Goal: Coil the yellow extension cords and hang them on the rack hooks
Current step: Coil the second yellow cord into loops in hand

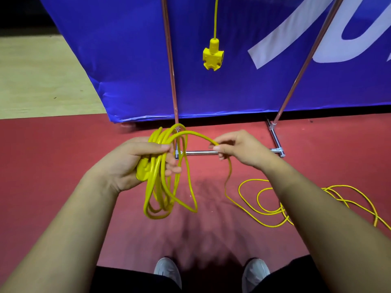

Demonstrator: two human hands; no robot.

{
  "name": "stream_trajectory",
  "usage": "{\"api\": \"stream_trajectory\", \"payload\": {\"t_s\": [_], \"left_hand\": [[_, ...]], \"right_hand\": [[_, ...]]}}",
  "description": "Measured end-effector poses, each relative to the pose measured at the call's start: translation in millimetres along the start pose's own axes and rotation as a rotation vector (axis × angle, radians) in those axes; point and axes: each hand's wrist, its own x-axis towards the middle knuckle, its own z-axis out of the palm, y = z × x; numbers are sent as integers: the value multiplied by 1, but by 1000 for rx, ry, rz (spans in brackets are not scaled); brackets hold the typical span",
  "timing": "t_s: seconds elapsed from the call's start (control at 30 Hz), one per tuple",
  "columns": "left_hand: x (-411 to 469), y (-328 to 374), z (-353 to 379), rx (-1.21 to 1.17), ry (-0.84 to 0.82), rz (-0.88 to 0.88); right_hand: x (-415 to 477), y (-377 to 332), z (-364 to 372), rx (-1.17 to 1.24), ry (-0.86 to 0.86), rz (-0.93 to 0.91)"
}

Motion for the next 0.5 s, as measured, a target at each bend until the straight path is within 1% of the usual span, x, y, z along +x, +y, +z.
{"api": "stream_trajectory", "payload": {"t_s": [0.1, 0.2, 0.3, 0.4, 0.5], "left_hand": [[-1, -1, 2, 41, -24, -52], [1, -1, 6, 85, -35, -21], [0, -4, 7, 97, -142, -9], [0, -7, 5, 65, -164, 4], [2, -6, 8, 32, -128, 44]], "right_hand": [[4, -14, -2, -37, 100, -90], [3, -30, 7, -42, 129, -191], [4, -40, 15, -27, 188, -269], [4, -42, 15, -3, 231, -283], [6, -33, 15, 26, 202, -253]]}}
